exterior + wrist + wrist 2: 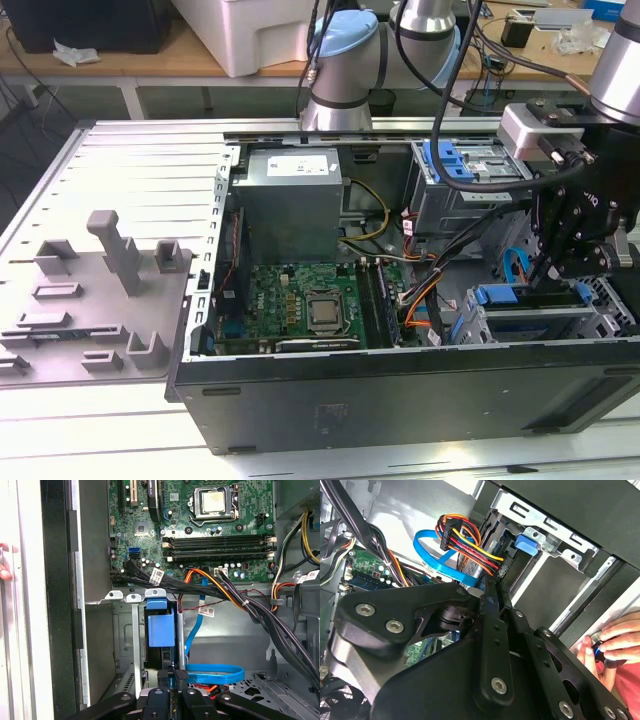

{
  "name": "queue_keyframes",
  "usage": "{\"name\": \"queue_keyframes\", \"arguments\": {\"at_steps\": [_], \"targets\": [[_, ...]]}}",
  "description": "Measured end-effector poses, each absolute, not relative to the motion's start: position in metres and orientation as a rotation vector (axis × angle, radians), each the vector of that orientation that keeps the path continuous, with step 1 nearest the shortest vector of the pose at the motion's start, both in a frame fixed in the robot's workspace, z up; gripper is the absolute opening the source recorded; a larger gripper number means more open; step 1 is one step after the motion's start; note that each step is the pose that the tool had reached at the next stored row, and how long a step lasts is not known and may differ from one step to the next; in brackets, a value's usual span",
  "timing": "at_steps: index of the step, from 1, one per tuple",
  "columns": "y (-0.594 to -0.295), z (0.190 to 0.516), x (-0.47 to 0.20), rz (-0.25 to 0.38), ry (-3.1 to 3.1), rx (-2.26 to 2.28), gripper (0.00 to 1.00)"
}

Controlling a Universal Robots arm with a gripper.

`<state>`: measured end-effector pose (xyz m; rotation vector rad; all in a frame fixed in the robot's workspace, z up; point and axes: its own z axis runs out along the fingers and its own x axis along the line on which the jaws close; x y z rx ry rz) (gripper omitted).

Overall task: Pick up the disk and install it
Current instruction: 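Insert the second disk wire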

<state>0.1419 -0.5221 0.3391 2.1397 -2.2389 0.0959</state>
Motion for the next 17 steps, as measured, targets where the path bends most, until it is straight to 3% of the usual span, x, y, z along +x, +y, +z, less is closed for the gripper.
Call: {"name": "queue_keyframes", "arguments": {"at_steps": [8,12,17], "targets": [[-0.5221,0.3388,0.1419,0.095,-2.239,2.14,0.17],[-0.5221,0.3388,0.1419,0.096,-2.239,2.14,0.42],[-0.5221,0.3389,0.1419,0.096,-2.239,2.14,0.42]]}}
